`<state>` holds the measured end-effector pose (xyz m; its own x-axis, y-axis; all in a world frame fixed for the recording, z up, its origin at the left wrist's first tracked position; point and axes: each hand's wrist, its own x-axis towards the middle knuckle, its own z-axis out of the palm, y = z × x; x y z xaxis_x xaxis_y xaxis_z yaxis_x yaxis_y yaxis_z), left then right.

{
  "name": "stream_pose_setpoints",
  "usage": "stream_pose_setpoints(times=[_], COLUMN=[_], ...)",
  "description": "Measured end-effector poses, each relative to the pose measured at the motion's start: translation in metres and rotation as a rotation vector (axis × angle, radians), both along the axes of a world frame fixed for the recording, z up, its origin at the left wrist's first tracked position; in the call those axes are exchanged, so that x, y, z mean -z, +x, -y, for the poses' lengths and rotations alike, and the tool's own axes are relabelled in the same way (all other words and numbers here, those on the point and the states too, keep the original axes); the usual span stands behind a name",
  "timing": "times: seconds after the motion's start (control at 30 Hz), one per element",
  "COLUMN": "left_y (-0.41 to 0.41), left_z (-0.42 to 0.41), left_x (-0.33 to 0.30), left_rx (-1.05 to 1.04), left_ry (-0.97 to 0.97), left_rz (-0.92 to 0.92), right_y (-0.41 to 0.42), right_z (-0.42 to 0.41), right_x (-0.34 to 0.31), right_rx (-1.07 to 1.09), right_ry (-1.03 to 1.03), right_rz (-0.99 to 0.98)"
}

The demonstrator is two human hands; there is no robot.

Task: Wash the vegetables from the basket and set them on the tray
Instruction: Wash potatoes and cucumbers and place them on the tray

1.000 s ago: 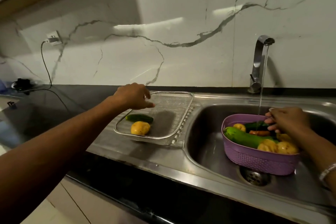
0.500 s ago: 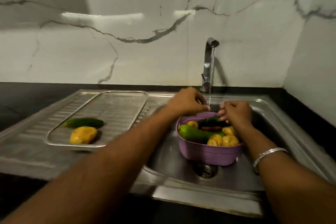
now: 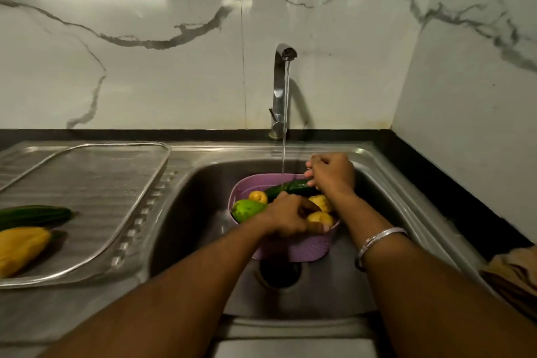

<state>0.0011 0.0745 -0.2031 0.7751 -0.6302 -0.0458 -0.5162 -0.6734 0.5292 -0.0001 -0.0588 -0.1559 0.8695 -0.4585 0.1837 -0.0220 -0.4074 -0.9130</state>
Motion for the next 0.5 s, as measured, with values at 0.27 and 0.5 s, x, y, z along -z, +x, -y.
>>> stream_pose_setpoints(times=[0.27,0.5], left_y=[-0.003,0.001], left_z=[0.006,-0.015], left_x=[-0.017,-0.036], left_rx=[-0.004,-0.334], left_ry=[-0.142,-0.890], left_rz=[-0.072,-0.397], right_y=[0.001,0.001], right_z=[0.008,0.004], right_x=[0.004,-0.004], right_rx=[0.012,-0.114], right_ry=[-0.026,0.017], right_rz=[0.017,-0.037])
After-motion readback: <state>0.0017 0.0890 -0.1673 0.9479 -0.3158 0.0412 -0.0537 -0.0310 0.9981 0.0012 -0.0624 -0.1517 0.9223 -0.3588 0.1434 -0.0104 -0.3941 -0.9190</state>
